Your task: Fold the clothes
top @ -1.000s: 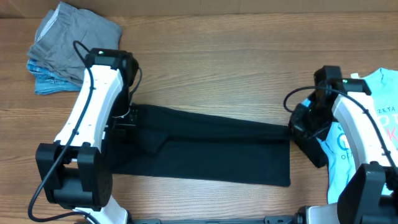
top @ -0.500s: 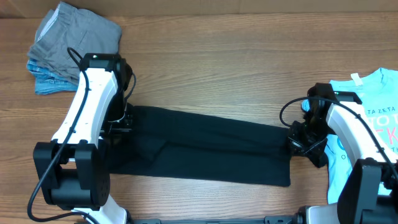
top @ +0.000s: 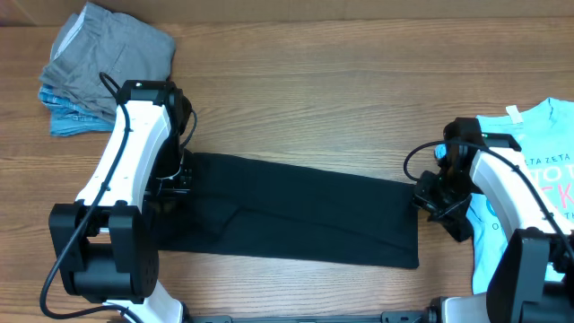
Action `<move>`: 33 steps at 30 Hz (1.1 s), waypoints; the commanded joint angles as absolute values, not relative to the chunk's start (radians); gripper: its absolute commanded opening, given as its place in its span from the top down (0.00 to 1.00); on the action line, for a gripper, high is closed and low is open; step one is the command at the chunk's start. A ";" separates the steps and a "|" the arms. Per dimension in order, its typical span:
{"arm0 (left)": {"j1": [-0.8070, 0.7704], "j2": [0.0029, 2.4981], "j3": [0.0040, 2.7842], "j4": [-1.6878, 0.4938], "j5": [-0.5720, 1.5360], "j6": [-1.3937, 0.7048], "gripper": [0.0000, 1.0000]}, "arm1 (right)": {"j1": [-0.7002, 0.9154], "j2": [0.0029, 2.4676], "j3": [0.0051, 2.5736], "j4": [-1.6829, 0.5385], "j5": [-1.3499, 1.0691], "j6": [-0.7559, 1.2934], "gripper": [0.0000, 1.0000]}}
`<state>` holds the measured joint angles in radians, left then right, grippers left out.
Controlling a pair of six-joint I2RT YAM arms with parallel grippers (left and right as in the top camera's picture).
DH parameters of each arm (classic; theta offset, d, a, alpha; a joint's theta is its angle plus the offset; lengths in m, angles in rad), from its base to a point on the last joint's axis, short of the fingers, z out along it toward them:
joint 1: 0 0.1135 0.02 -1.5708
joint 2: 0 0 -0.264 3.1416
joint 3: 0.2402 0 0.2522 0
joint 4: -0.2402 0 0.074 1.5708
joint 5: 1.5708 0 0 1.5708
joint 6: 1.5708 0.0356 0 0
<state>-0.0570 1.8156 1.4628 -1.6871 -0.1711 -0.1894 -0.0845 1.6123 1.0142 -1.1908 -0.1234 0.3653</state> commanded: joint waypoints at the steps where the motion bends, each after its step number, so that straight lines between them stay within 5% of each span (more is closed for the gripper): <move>1: -0.052 1.782 1.454 -1.691 -0.167 -0.215 0.97 | -0.088 1.596 0.973 -1.153 -0.113 0.362 0.57; 18: -0.052 1.782 1.454 -1.691 -0.172 -0.215 0.95 | -0.088 1.626 0.937 -0.919 -0.118 0.363 0.56; 22: -0.052 1.782 1.454 -1.691 -0.176 -0.218 0.95 | -0.088 1.646 0.920 -0.897 -0.184 0.361 0.66; 27: -0.052 1.782 1.454 -1.691 -0.195 -0.233 0.95 | -0.088 1.645 0.936 -0.892 -0.184 0.329 0.96; 33: -0.052 1.782 1.453 -1.691 -0.222 -0.251 0.95 | -0.088 1.645 0.976 -0.860 -0.164 0.329 0.96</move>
<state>-0.0570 1.8153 1.4616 -1.6871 -0.1917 -0.2165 -0.0845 1.6440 0.9314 -0.8799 -0.1749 0.3389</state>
